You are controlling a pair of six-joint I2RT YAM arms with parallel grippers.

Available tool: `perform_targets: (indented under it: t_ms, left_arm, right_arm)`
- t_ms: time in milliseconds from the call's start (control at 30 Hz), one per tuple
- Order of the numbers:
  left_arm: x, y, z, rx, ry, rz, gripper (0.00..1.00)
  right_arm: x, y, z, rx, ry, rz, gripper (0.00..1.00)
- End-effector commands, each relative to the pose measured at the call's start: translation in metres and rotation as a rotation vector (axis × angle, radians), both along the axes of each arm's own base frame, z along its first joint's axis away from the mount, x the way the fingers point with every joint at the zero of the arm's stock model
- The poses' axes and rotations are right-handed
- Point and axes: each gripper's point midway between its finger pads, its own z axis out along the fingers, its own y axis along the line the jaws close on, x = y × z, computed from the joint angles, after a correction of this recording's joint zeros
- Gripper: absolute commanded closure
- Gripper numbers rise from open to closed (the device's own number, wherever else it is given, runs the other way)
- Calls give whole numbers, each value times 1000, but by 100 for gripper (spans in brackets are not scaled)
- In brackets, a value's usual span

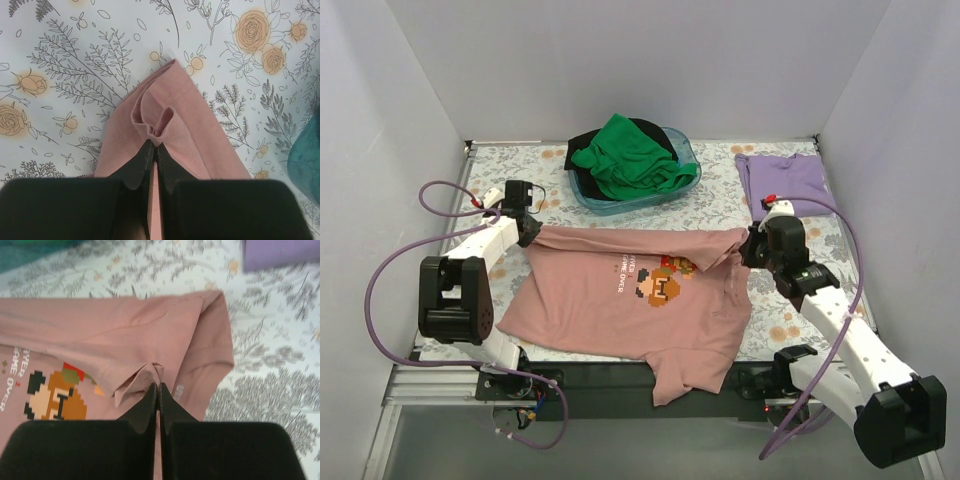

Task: Fold and stack the t-shirts
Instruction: Fold the tshirt

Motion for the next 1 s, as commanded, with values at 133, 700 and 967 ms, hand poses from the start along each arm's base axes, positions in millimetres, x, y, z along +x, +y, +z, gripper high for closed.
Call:
perform_targets:
  t_ms: [133,700,967]
  left_arm:
    - [2,9,11,16,-17,30,100]
    - [-17,15,-4,21,102,82,70]
    - [-21,4,30,-52,76,84,4]
  right_arm:
    - [-65,15,-29,99,154,3,99]
    - [-113,17,-84,53,373,15,86]
    - [-104,30,-38,50,268,137,20]
